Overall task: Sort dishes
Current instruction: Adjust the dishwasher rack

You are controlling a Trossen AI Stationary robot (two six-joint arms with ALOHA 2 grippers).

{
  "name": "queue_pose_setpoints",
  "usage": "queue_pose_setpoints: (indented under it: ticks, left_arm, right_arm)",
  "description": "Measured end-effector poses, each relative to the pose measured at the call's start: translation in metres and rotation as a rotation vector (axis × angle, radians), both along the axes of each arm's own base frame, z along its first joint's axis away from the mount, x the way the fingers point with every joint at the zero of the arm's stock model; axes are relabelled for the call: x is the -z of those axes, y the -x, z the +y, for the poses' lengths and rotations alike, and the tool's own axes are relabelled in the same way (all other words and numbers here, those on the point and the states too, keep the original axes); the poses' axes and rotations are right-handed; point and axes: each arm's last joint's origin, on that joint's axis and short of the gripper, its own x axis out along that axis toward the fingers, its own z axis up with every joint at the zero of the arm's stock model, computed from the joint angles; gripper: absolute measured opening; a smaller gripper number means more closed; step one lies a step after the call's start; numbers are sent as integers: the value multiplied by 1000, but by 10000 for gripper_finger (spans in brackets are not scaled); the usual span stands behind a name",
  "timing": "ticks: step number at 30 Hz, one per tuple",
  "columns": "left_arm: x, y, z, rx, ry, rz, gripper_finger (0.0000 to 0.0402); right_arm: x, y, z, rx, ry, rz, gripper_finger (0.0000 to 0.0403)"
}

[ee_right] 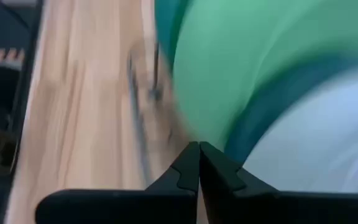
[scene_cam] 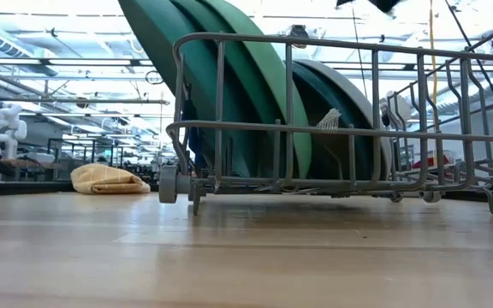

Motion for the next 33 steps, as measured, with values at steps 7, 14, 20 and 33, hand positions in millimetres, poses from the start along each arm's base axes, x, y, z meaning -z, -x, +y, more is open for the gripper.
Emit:
queue_pose_setpoints:
  ticks: [7,14,20,33]
  left_arm:
    - [4,7,7,-31,40,8,8]
    - [9,7,6,-41,66,2,8]
    - [22,6,5,-39,117,19,8]
    - [52,6,5,-51,129,55,8]
  right_arm:
    - [31,14,22,74,-90,198,52]
    - [28,28,17,181,39,182,35]
    - [7,50,-6,382,181,127,6]
    - [-19,81,-42,700,196,138,0]
